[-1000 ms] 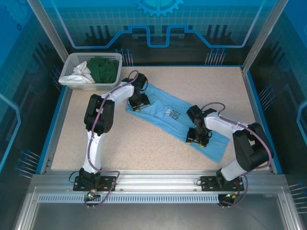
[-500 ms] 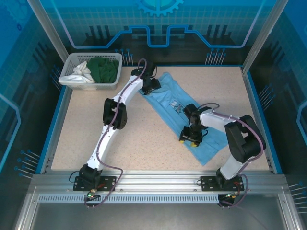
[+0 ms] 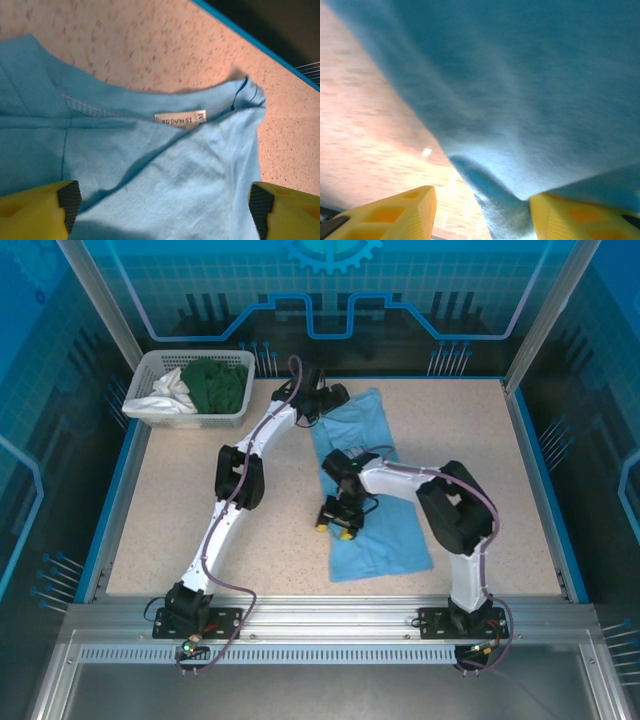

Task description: Fold and stack the t-shirts

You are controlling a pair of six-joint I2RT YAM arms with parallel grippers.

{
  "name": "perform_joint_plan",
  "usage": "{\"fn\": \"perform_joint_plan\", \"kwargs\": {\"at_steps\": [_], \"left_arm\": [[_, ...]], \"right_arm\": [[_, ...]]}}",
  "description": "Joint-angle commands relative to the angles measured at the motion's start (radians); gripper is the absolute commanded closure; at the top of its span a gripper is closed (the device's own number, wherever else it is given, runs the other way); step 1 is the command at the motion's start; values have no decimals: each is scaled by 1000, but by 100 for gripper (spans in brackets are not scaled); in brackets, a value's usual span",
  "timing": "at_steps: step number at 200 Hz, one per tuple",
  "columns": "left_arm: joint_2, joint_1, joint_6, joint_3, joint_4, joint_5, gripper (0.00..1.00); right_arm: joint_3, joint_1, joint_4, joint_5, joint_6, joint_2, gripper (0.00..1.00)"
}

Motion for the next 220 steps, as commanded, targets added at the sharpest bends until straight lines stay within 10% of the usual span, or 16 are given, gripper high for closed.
{"fn": "perform_joint_plan", "kwargs": {"at_steps": [1, 107, 168, 220], "left_arm": [[-39, 24, 33, 32, 47, -6, 4], [-381, 82, 43, -57, -171, -9, 1], [-946, -72, -59, -967, -181, 102, 21], [-1397, -277, -250, -1668, -191, 38, 42]], "right_arm": [[120, 65, 1, -13, 30, 134, 46], [263, 88, -131, 134, -226, -178, 35], [-396, -334, -71, 26, -333, -866, 30], [-759, -347, -54, 28, -337, -1099, 33]]}}
